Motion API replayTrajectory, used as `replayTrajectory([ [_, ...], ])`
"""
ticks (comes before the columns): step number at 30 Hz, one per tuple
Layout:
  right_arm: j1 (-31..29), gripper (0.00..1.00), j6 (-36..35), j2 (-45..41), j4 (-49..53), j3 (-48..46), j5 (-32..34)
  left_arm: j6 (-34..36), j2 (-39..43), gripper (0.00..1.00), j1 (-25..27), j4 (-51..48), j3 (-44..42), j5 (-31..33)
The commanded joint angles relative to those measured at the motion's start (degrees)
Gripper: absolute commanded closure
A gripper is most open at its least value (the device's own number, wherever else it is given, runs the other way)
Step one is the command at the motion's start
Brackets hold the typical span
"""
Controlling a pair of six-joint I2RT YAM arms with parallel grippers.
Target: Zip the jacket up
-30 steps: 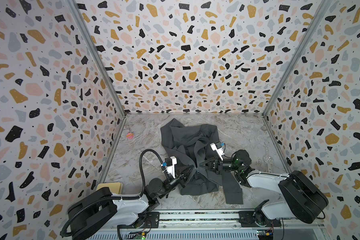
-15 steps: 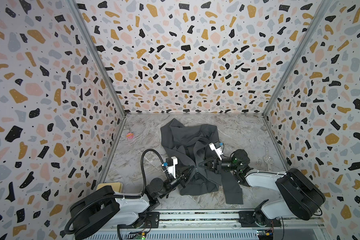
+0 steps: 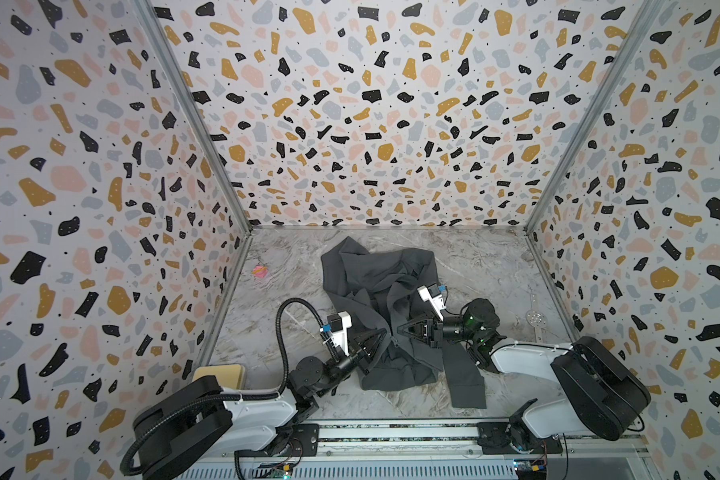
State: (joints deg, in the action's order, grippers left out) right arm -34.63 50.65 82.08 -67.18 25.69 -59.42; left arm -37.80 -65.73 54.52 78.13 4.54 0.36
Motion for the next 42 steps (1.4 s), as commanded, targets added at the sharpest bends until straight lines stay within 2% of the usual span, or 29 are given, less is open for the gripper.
replayTrajectory([
  [1,-0.4,1.0,-1.3,-1.7,-0.7,1.6,-0.8,0.2,-0.2,1.0,-0.2,5.5,-0.1,-0.4],
  [19,-0.5,1.0,-1.7,-1.3,-0.2,1.4,-0.3,0.1,2.0,1.0,-0.5,5.5,-1.9,0.4],
  [42,-1.0,1.0,-1.1,-0.1,-1.8,2.3,-0.2,-1.0,-1.7,1.0,-0.4,7.5,-1.1,-1.2],
])
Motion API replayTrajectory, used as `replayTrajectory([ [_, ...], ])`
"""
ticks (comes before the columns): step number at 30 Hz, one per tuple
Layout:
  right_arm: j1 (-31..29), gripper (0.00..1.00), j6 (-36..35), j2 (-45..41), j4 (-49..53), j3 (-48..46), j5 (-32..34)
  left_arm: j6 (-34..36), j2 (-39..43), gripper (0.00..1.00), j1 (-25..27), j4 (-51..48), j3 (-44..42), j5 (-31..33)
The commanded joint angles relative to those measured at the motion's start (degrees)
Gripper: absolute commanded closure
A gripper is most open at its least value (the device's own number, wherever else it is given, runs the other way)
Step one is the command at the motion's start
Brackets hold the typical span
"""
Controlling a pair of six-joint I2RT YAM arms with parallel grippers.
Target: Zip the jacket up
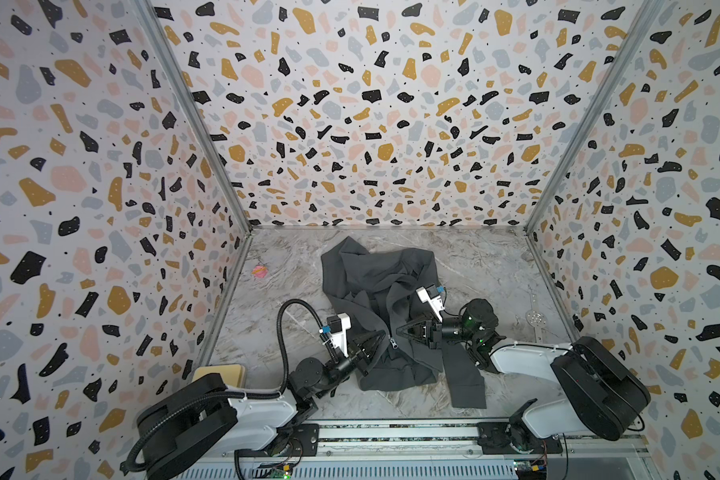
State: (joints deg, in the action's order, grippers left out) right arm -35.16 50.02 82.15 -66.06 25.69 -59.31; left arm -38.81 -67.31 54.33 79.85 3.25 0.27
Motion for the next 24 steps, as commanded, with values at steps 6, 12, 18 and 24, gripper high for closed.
replayTrajectory([
  [6,-0.4,1.0,-0.2,0.6,-3.2,2.7,0.0,-0.1,-0.3,1.0,-0.3,5.7,0.2,-1.2],
  [12,-0.4,1.0,1.0,1.2,-4.1,2.8,0.7,-0.1,-0.2,1.0,-0.3,5.3,0.2,-1.2],
  [18,-0.5,1.0,5.0,2.3,-9.1,1.1,3.7,-0.1,-0.1,1.0,-0.3,3.6,1.0,-2.2],
  [24,-0.5,1.0,10.2,6.2,-18.2,0.4,4.4,-0.2,-0.1,1.0,-0.4,3.5,1.0,-2.5],
])
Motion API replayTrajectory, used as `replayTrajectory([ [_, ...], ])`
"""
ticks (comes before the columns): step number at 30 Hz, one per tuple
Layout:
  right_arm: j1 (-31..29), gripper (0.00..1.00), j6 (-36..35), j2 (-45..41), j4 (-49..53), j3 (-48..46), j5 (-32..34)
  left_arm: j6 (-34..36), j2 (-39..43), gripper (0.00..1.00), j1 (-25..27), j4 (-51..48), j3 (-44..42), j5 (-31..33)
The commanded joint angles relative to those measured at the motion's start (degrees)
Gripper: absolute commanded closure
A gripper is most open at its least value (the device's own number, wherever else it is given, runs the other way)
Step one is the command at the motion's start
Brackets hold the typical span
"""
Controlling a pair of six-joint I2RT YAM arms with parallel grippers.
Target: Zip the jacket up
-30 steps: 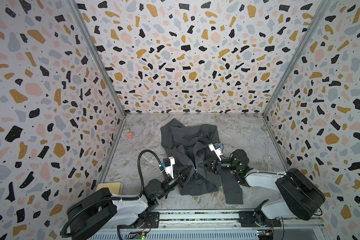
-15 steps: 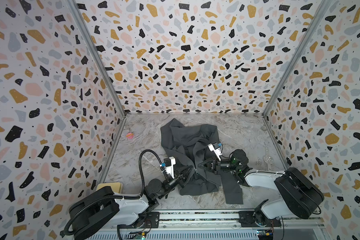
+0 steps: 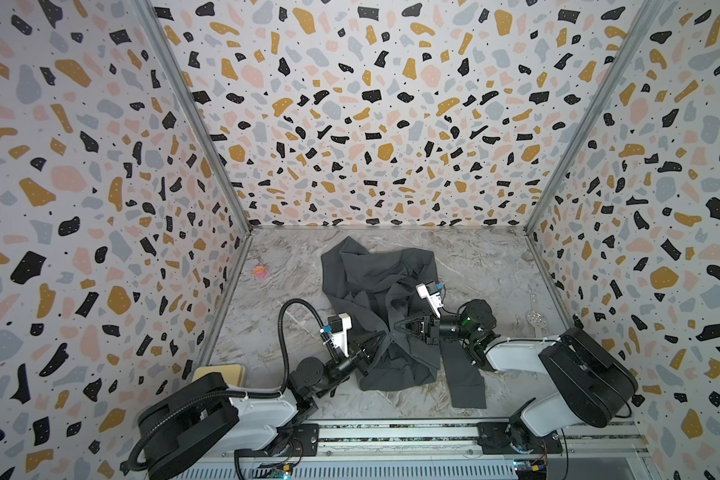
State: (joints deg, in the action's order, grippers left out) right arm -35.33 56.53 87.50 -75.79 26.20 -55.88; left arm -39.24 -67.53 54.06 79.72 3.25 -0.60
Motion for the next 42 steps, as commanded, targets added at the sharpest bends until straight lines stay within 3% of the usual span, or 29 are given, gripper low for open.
replayTrajectory([
  [1,-0.4,1.0,4.5,1.5,-9.8,-0.1,0.9,0.3,0.1,1.0,0.0,3.6,0.9,-1.6],
  [7,-0.1,1.0,5.1,3.0,-10.6,0.1,0.6,0.2,0.8,1.0,0.0,3.7,0.2,-0.7],
  [14,0.0,1.0,-0.8,-1.5,-0.7,-0.1,0.5,0.7,3.6,1.0,0.0,4.1,-1.1,2.3],
  [42,-2.1,1.0,1.3,-2.1,-5.8,-1.4,0.9,-2.5,1.5,1.0,-1.3,11.9,-2.7,2.6],
])
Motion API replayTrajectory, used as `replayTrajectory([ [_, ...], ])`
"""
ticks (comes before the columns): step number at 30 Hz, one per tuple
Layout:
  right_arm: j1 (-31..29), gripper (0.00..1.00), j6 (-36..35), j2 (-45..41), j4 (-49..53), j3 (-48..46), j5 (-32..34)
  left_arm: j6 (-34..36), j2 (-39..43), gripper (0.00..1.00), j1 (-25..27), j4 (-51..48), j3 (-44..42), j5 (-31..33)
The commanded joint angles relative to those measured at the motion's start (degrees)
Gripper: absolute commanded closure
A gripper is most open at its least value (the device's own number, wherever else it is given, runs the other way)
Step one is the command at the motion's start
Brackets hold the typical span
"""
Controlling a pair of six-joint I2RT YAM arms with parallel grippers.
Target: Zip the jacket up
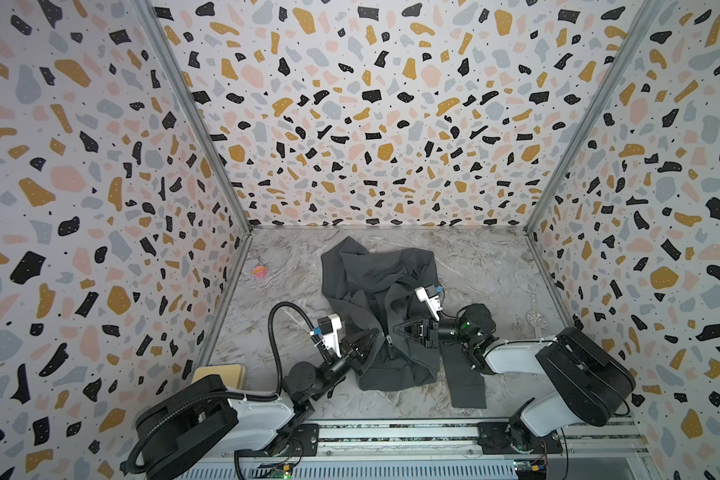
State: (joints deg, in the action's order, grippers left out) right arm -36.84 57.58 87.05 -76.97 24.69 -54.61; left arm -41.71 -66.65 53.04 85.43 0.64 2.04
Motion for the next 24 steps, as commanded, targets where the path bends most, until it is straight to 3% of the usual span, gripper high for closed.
replayTrajectory([
  [1,-0.5,1.0,0.4,-1.5,-5.0,0.1,-0.3,0.0,0.6,1.0,-0.3,6.3,-0.1,0.1],
  [24,-1.5,1.0,2.7,2.5,-9.1,1.8,-0.3,-0.1,-0.5,1.0,-0.3,6.5,0.4,-1.9],
])
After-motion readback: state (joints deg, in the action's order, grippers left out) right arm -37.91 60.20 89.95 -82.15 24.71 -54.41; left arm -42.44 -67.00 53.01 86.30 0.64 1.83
